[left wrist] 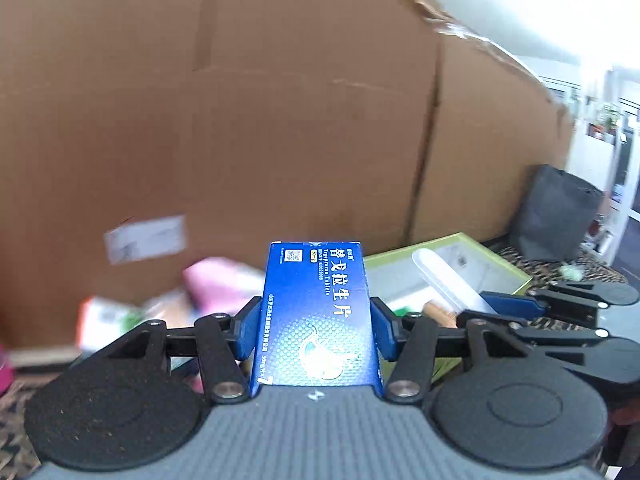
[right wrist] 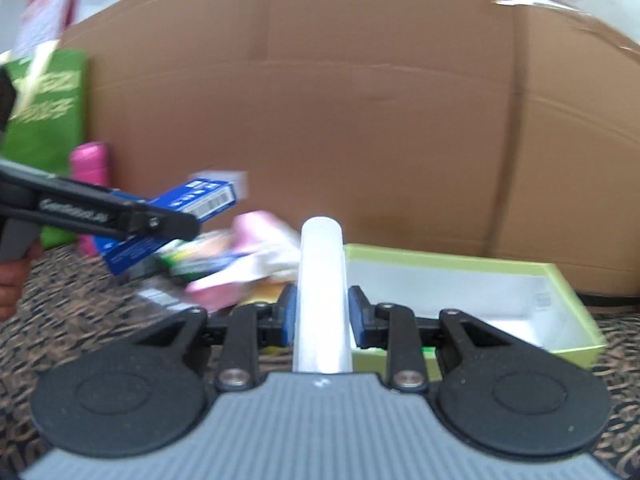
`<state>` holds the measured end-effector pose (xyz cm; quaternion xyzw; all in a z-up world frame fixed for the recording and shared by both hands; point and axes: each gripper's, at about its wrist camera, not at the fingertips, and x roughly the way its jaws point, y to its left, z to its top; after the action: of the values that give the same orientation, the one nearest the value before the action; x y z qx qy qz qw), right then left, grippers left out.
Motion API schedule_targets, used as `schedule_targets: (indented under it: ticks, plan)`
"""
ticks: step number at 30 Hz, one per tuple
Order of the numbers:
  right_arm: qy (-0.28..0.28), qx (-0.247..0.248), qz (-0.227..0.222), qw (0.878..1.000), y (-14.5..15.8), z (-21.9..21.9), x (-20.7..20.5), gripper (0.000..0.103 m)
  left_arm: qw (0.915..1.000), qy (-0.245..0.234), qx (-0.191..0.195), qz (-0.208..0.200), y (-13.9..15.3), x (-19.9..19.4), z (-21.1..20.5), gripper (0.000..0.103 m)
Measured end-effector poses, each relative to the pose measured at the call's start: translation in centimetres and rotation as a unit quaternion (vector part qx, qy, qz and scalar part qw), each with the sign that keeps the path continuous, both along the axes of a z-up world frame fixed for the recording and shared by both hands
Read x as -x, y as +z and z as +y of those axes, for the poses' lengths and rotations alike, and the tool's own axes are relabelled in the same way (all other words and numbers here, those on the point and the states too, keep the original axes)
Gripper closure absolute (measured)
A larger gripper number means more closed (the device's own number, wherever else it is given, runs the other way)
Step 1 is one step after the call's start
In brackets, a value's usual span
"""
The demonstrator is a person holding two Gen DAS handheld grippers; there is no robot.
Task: Organize objects
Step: 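Carry medicine box and tube into lime-green box and open both tools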
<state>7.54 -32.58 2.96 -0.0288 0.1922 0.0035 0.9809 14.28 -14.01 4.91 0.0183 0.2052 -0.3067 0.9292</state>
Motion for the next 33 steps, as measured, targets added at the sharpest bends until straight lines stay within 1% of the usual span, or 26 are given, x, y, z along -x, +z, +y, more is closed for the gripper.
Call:
schedule_targets:
  ticks: [2,6,10,14,15,16,17,18,19,21,23,26,28,30,32,33]
  plan:
    - [-0.032,0.003,-0.001,0.999,0.2,-2.5,-1.3,0.077,0.9998,-0.018,0.005,0.008,0.2,-1.2,-2.9,0.044]
    - [-0.084,0.004,0.006,0.996,-0.3,-7.1,-4.5,0.077,0.9995,-0.026,-0.001,0.016,-0.5,-3.4,-8.3,0.044]
    - [-0.101,0.006,0.024,0.995,-1.8,-9.9,-7.3,0.077,0.9987,-0.03,-0.004,0.041,-2.6,-5.4,-12.3,0.044]
    - [-0.101,0.011,0.043,0.994,-3.4,-11.3,-9.2,0.077,0.9983,-0.03,-0.024,0.044,-4.6,-6.6,-15.1,0.043]
    - [-0.101,0.013,0.046,0.994,-3.7,-11.7,-9.5,0.076,0.9982,-0.028,-0.027,0.046,-5.0,-6.8,-15.6,0.03]
    - [-0.1,0.011,0.052,0.994,-4.2,-12.1,-10.0,0.075,0.9981,-0.022,-0.029,0.05,-5.4,-7.0,-16.1,0.011]
    - [-0.094,0.007,0.059,0.994,-4.8,-12.4,-10.5,0.069,0.9981,-0.011,-0.031,0.052,-5.7,-7.1,-16.4,0.005]
    - [-0.09,0.004,0.067,0.994,-5.4,-12.7,-10.8,0.044,0.9983,0.0,-0.03,0.049,-6.0,-7.1,-16.7,0.002]
    - [-0.092,0.007,0.071,0.993,-5.8,-12.8,-10.9,0.028,0.9985,0.007,-0.031,0.045,-6.2,-7.0,-16.8,0.002]
    - [-0.086,0.018,0.074,0.993,-6.4,-12.7,-10.8,0.026,0.9983,0.002,-0.04,0.042,-6.6,-7.0,-16.8,0.002]
    - [-0.085,0.019,0.072,0.994,-6.4,-12.7,-10.5,0.02,0.9984,0.001,-0.044,0.035,-6.6,-6.7,-16.8,0.002]
    - [-0.085,0.007,0.049,0.995,-5.1,-12.6,-9.4,0.011,0.9986,0.011,-0.049,0.016,-5.6,-6.0,-15.9,0.002]
    - [-0.089,0.002,0.028,0.996,-3.9,-12.2,-8.4,0.001,0.9988,0.019,-0.045,-0.002,-4.7,-5.1,-15.1,0.002]
    - [-0.086,-0.006,0.009,0.996,-2.7,-11.7,-7.3,0.0,0.9983,0.032,-0.048,-0.011,-3.8,-4.2,-14.2,0.002]
    - [-0.087,-0.012,-0.002,0.996,-1.8,-10.9,-6.4,0.0,0.9976,0.042,-0.055,-0.008,-3.0,-3.4,-13.3,0.002]
    - [-0.086,-0.016,-0.008,0.996,-1.4,-10.3,-5.9,0.0,0.9976,0.045,-0.052,-0.005,-2.6,-3.0,-12.8,0.002]
